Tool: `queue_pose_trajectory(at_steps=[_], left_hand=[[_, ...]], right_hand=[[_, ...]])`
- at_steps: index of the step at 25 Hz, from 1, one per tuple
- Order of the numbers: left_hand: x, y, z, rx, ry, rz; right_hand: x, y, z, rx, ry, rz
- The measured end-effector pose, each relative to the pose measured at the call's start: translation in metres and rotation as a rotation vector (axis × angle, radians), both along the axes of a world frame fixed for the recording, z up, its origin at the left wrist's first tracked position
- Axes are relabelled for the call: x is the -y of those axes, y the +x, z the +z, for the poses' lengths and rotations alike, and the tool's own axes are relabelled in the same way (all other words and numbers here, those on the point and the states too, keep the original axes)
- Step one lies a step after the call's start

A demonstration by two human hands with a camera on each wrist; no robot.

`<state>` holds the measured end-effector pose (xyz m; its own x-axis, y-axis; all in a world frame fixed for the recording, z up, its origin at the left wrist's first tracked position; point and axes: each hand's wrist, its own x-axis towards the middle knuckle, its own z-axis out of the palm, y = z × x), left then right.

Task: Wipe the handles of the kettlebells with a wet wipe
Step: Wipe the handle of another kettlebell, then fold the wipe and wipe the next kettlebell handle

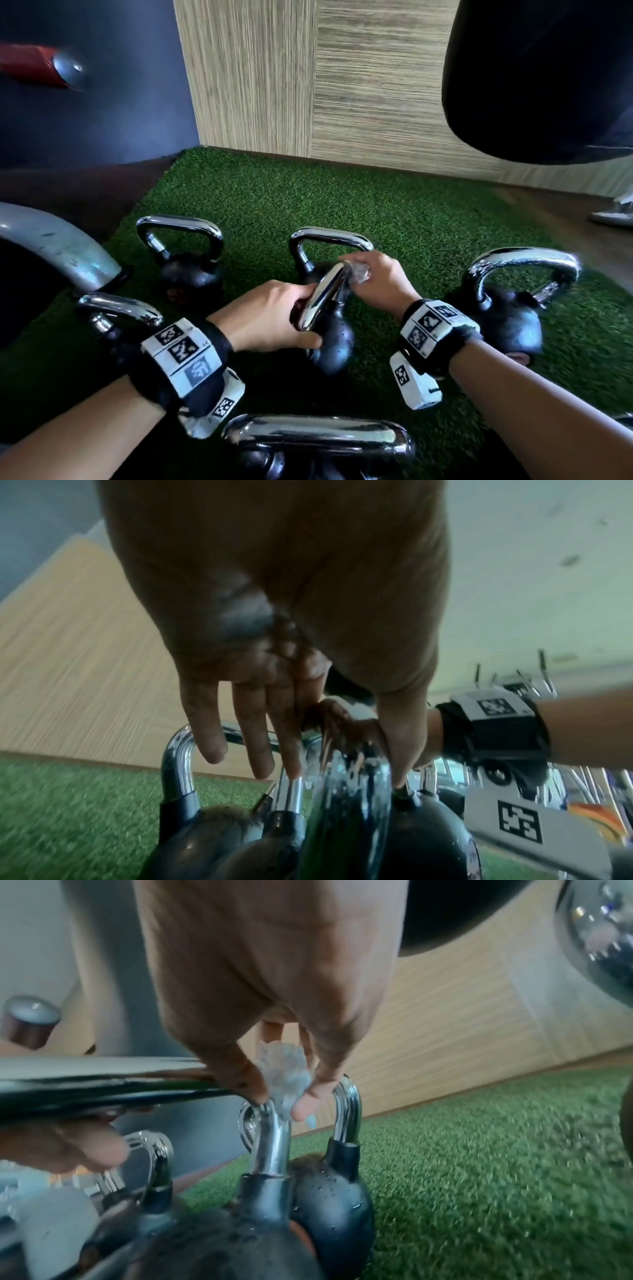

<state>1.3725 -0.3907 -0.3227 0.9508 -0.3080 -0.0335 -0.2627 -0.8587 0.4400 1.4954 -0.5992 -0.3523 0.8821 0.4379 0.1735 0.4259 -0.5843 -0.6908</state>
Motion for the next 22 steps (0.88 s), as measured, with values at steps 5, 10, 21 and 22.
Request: queue_pose_trajectory(at_steps=[5,10,21,22], left_hand=[[0.008,0.006,0.009,-0.013,0.071,0.06],[-0.011,0.022,0.027,-0.163,0.166,-0.047],[-0.038,0.047,0.03,0.015,0.338,0.01],[-0.039,0.044,0.024,0.038,0.285,0.036]], right_hand=[[0.001,0.007,0.006,0.197,-0.17,0.103],[0.008,-0.008,0.015,0.239,-0.235,0.085],[0.025,-0.062,0.012,0.17,-0.309,-0.188],[0.024,-0.063,0.015,0.147,-0.304,-0.195]])
